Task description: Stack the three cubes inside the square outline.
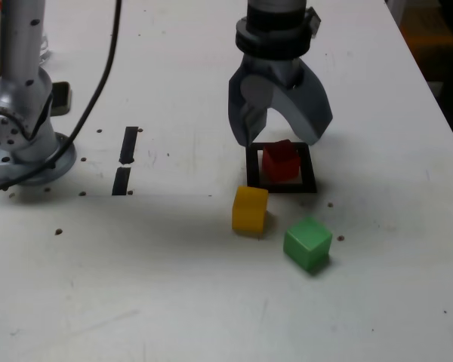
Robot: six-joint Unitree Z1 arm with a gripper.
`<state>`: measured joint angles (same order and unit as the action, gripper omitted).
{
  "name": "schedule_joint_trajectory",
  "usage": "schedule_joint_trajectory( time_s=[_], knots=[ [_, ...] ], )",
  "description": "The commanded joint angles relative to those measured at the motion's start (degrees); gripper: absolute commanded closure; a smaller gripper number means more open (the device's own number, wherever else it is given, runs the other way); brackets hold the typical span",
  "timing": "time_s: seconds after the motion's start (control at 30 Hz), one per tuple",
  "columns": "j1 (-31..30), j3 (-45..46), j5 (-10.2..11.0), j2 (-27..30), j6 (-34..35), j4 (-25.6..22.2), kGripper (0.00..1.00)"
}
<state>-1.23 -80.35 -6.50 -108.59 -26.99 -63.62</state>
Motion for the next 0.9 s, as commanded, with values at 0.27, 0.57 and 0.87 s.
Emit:
schedule_joint_trajectory(
  time_s=[0.27,0.57,0.87],
  knots=[
    [-3.57,1.06,1.24,6.67,5.61,-3.72,0.07],
    [-11.70,0.79,1.32,5.70,14.04,-4.51,0.07],
    [-17.53,0.94,2.00,3.57,21.12,-6.61,0.08]
  ],
)
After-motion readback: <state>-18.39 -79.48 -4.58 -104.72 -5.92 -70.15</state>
